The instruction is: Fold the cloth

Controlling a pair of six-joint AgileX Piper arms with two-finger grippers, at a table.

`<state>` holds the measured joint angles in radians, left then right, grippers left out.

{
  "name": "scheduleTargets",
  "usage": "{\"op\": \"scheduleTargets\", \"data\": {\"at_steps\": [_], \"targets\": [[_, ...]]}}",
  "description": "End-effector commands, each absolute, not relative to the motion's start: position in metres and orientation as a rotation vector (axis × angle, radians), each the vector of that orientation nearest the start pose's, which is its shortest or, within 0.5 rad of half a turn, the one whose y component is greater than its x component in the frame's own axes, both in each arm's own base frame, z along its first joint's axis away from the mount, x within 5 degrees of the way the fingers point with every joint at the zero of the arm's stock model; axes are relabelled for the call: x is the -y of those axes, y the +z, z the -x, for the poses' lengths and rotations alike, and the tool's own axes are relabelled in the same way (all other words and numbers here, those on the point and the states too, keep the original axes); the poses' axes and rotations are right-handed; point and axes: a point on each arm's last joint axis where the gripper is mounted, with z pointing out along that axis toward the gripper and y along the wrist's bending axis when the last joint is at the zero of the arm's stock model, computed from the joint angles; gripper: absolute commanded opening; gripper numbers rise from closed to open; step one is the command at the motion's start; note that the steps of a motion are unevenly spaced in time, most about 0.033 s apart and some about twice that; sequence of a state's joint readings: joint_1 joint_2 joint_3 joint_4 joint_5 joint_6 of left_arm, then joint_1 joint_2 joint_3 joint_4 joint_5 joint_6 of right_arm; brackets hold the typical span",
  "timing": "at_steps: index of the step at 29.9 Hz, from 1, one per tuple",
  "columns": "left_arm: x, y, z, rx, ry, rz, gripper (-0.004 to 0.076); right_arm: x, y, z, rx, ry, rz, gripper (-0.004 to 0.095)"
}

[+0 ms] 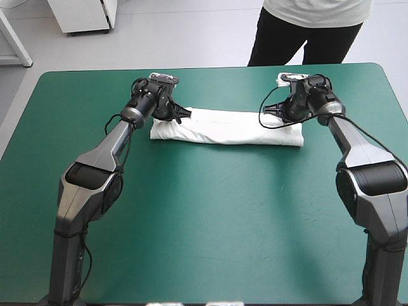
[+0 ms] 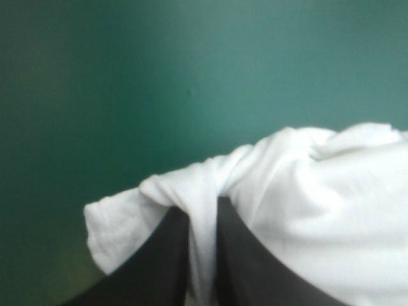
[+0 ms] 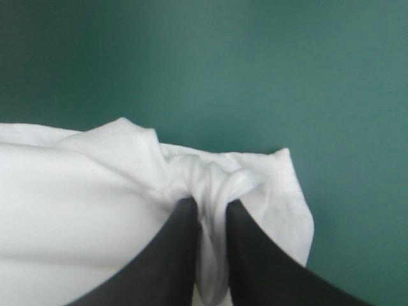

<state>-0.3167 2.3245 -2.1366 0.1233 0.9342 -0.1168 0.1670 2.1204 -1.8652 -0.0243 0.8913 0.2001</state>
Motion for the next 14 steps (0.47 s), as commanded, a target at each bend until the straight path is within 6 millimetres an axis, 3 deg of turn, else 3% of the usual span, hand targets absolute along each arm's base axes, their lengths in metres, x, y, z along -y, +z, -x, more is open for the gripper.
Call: {"op": "scheduleTargets", "data": {"at_steps": [1,3,5,11,14], "targets": [[0.153,0.271,-0.489,-2.485,-0.061,-0.322,0.0305,-0.072,0.291,-0.463,-2.512,0.100,0.000,0.0393],[0.152,0.279,-0.487,-2.506,-0.061,-0.310,0.0426,-0.072,0.296,-0.460,-2.513,0.107,-0.012,0.0530],[0.151,0.294,-0.486,-2.482,-0.063,-0.304,0.0479,-0.071,0.306,-0.456,-2.496,0.111,-0.013,0.0574],[0.148,0.344,-0.476,-2.386,-0.077,-0.290,0.0478,-0.063,0.344,-0.435,-2.448,0.108,-0.027,0.0537],[0.148,0.359,-0.466,-2.397,-0.120,-0.309,0.0454,-0.052,0.361,-0.424,-2.438,0.102,-0.063,0.0536]]}}
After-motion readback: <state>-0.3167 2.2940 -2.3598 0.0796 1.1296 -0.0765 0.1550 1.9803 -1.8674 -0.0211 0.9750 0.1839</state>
